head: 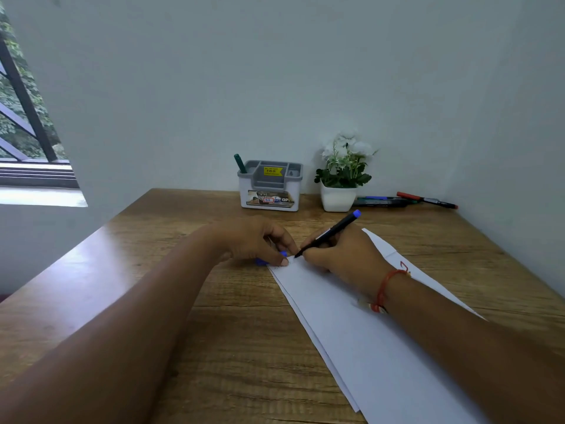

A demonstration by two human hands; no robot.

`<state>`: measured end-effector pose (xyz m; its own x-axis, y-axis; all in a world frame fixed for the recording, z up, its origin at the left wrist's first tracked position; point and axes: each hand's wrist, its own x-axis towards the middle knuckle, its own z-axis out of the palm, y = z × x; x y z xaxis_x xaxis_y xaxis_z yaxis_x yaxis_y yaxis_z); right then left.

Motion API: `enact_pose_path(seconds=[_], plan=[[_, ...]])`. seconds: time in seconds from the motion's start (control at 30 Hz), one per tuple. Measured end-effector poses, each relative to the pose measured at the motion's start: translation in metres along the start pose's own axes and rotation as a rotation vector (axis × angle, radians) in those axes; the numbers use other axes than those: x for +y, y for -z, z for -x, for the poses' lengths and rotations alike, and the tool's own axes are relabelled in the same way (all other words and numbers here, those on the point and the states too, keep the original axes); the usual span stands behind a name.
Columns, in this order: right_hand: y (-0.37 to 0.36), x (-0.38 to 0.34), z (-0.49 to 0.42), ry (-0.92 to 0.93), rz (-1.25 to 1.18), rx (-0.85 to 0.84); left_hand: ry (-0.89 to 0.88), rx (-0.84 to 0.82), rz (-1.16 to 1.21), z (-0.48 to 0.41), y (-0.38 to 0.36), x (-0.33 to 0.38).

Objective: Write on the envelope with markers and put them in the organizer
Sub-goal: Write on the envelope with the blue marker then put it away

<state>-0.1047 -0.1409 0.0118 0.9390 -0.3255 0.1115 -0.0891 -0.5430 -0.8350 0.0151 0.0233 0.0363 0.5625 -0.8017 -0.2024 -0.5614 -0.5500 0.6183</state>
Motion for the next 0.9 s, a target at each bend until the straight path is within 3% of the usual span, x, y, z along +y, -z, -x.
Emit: enact_pose_path(seconds=[0.5,0.7,0.9], plan=[[-0.0055,0.0042,-0.0064,-0.019,0.075,0.019,-0.006,0.009,0.015,0.0006,-0.0004,-0.0007],[-0.0070,0.0097,-0.0086,-0.048,-0.038,0.114,-0.011,-0.001,-0.022,0.0011,0.0000,-0.0002],[-0.0089,0.0088,-0.0072,-0.051,-0.012,0.097,-0.010,0.001,0.022,0.0004,-0.0003,-0.0011]])
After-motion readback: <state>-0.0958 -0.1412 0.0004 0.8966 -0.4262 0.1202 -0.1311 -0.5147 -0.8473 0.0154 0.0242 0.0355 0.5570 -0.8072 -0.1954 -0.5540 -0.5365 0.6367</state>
